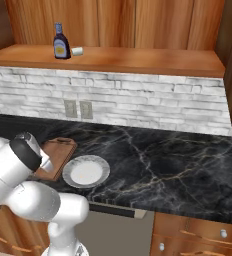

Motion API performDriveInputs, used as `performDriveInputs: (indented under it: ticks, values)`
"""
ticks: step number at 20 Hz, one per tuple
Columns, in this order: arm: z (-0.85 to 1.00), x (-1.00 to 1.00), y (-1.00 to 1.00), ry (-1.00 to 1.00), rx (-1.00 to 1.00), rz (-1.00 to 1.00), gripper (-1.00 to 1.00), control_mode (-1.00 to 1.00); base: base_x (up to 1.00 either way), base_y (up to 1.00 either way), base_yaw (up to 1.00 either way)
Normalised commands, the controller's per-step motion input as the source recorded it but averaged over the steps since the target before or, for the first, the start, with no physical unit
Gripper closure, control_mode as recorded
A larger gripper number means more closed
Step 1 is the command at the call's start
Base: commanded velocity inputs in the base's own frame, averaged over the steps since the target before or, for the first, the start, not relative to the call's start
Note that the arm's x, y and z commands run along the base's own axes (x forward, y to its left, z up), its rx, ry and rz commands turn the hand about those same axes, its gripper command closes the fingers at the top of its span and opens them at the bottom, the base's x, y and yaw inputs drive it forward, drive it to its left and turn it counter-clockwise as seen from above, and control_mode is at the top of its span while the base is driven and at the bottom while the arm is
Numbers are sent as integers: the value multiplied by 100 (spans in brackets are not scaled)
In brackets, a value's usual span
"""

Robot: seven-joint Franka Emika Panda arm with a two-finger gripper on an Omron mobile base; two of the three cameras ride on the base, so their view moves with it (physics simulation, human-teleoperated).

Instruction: Pick the shrimp from the plate and place it on the cutting board. Then pick the condiment bottle from the cabinet and place it next to the cutting board.

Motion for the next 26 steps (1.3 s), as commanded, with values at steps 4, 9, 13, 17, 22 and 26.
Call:
performDriveInputs:
  ticks: [4, 9, 13, 17, 22, 26]
  values:
    - [2, 0, -3, -4, 1, 0, -100, -100, 0, 0, 0]
    - [17, 0, -15, -11, 0, 0, -100, -100, 0, 0, 0]
    - [21, 0, -13, -14, 0, 0, -100, -100, 0, 0, 0]
    - [30, 0, -8, -5, 6, 0, -100, -100, 0, 0, 0]
    - [41, 0, -9, 0, 16, 0, -100, -100, 0, 0, 0]
    - [35, -6, -18, 1, 20, 0, -100, -100, 0, 0, 0]
